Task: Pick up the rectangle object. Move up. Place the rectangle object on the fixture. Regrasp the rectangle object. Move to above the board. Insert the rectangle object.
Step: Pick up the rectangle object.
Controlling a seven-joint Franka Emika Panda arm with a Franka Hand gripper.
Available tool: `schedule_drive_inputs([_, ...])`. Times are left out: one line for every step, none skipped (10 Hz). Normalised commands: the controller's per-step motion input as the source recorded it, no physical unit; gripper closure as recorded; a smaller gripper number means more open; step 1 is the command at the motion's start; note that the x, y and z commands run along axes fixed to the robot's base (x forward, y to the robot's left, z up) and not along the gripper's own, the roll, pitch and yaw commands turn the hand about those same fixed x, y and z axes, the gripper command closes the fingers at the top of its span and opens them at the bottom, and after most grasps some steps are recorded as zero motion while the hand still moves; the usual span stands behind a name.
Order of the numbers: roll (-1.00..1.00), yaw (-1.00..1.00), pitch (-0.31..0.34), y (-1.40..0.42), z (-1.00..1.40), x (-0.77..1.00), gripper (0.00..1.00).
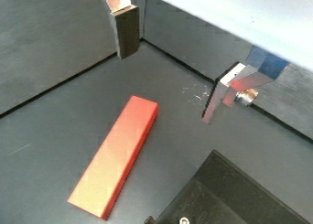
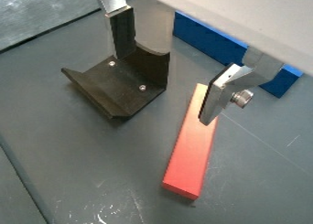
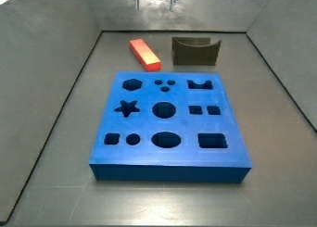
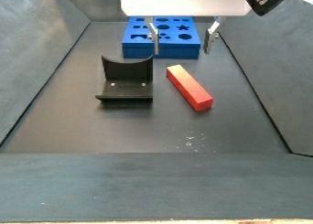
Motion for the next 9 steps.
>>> schedule_drive_inputs([-0.07, 0.0, -0.16, 0.0, -0.02, -0.37, 0.0])
schedule_drive_inputs([-0.09, 0.24, -0.229, -0.07, -0.32, -0.42, 0.0])
schedule_drive_inputs([0.0, 0.47, -0.18, -0.17, -0.51, -0.32, 0.0])
schedule_drive_inputs([0.0, 0.55, -0.237, -0.24, -0.57, -0.39, 0.0])
schedule_drive_inputs([0.0, 0.53, -0.197, -0.3, -0.56, -0.26, 0.0])
schedule_drive_inputs([0.27, 0.39, -0.037, -0.32, -0.57, -0.1, 0.0])
schedule_drive_inputs([0.13, 0.29, 0.0, -0.24, -0.59, 0.0, 0.0])
schedule_drive_inputs([0.0, 0.23, -0.011, -0.17, -0.66, 0.0, 0.0])
schedule_drive_inputs([0.0, 0.17, -0.06, -0.11, -0.74, 0.0, 0.0])
